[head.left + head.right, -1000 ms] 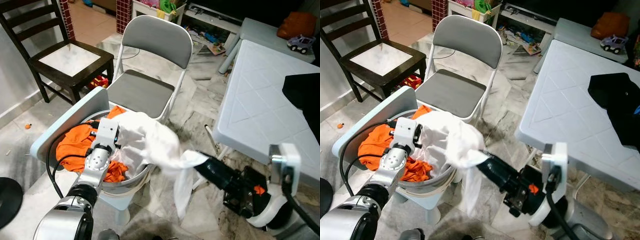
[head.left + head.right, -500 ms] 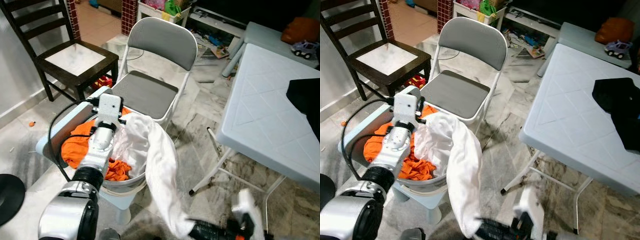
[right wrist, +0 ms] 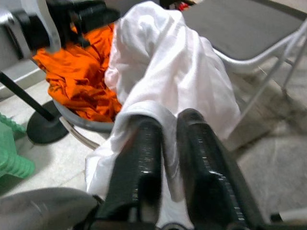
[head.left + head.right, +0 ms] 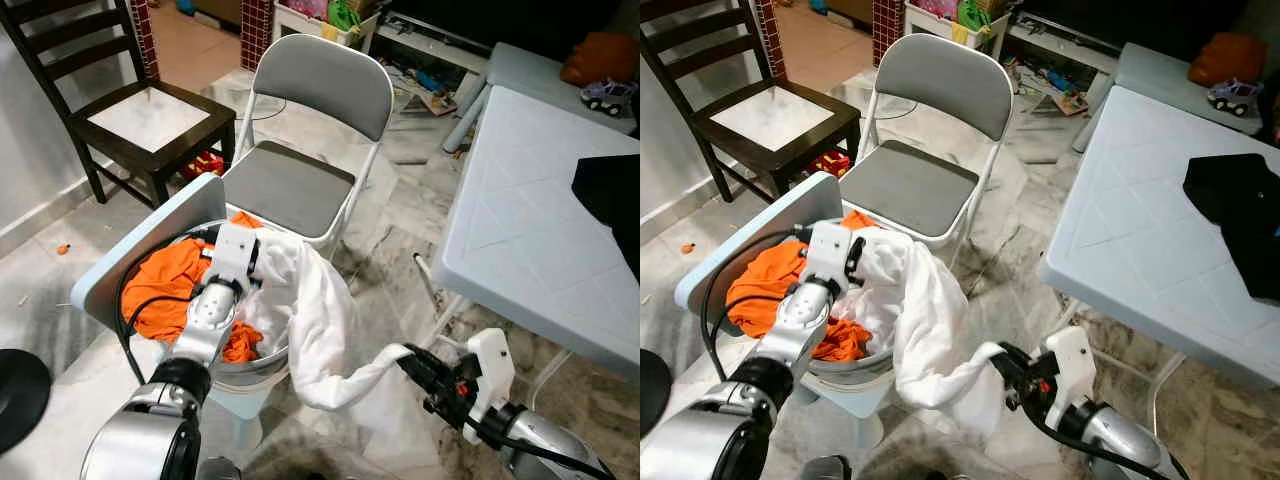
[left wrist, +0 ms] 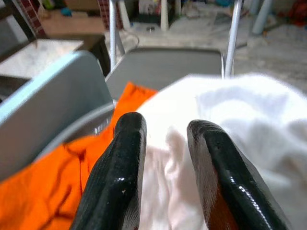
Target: Hang hanger
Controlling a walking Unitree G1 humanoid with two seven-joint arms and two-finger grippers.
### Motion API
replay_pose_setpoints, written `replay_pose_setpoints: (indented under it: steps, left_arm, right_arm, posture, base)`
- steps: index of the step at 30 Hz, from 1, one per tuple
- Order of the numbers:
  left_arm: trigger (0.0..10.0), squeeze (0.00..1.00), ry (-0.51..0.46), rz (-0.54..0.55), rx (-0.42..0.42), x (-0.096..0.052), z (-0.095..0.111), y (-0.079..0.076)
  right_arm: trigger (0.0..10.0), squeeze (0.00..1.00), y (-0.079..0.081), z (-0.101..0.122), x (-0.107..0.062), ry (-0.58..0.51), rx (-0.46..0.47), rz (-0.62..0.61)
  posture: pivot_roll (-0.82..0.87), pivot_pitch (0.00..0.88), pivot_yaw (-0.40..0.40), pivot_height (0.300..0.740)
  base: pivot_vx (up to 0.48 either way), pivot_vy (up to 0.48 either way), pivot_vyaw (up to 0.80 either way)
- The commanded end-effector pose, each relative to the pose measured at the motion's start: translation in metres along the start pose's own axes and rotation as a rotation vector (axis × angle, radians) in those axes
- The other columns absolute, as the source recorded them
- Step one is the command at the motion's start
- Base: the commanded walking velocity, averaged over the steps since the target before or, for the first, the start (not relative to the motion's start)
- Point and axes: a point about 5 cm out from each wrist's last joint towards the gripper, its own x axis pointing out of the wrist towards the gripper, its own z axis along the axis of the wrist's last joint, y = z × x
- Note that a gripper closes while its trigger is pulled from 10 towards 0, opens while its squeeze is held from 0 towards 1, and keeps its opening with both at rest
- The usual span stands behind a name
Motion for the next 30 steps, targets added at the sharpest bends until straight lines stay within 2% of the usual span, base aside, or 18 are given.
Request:
replay_pose_setpoints:
  steps: [1,6,10,13,15,18,20,24,27,30]
  left_arm:
    - [10.0,0.00,0.015,-0.026,0.022,0.000,-0.001,-0.004]
    - [10.0,0.00,0.032,-0.019,0.019,0.000,-0.004,0.000]
    - [10.0,0.00,0.015,-0.021,0.025,0.000,-0.003,0.002]
    - [10.0,0.00,-0.002,-0.026,0.012,0.000,0.001,-0.003]
    - [10.0,0.00,-0.033,-0.046,0.011,0.001,0.005,-0.010]
    - [10.0,0.00,-0.030,-0.055,0.008,0.000,0.004,-0.016]
    - [10.0,0.00,-0.028,-0.059,0.004,-0.001,0.004,-0.020]
    - [10.0,0.00,-0.027,-0.060,0.002,-0.001,0.004,-0.020]
    - [10.0,0.00,-0.028,-0.061,-0.002,0.000,0.004,-0.020]
    - [10.0,0.00,-0.011,-0.089,-0.050,0.002,0.006,-0.026]
  right_arm:
    - [10.0,1.00,-0.003,-0.002,0.000,-0.001,-0.009,-0.023]
    - [10.0,1.00,-0.004,0.004,0.007,-0.047,-0.014,-0.020]
    - [10.0,1.00,-0.004,0.018,0.015,-0.126,0.004,-0.025]
    - [10.0,1.00,-0.002,0.023,0.019,-0.152,0.004,-0.019]
    - [10.0,1.00,0.004,0.027,0.023,-0.164,0.066,0.033]
    - [10.0,1.00,0.018,0.024,0.023,-0.125,0.054,0.154]
    - [10.0,1.00,0.029,0.010,0.018,-0.025,0.033,0.258]
    - [10.0,1.00,0.034,-0.003,0.013,0.069,0.032,0.324]
    - [10.0,1.00,0.029,-0.012,0.013,0.118,-0.002,0.287]
    - [10.0,1.00,0.018,-0.008,0.019,0.059,0.018,0.176]
  posture:
    - [0.20,0.124,-0.141,0.740]
    - [0.20,0.123,-0.142,0.740]
    - [0.19,0.121,-0.148,0.740]
    - [0.19,0.121,-0.157,0.740]
    - [0.19,0.120,-0.161,0.740]
    - [0.19,0.119,-0.164,0.740]
    - [0.19,0.119,-0.168,0.740]
    - [0.19,0.118,-0.169,0.740]
    - [0.19,0.118,-0.169,0.740]
    - [0.18,0.115,-0.166,0.740]
  base:
    - [0.000,0.000,0.00]
    - [0.000,0.000,0.00]
    - [0.000,0.000,0.00]
    - [0.000,0.000,0.00]
    - [0.000,0.000,0.00]
    - [0.000,0.000,0.00]
    - [0.000,0.000,0.00]
    - [0.000,0.000,0.00]
    - [0.000,0.000,0.00]
    - [0.000,0.000,0.00]
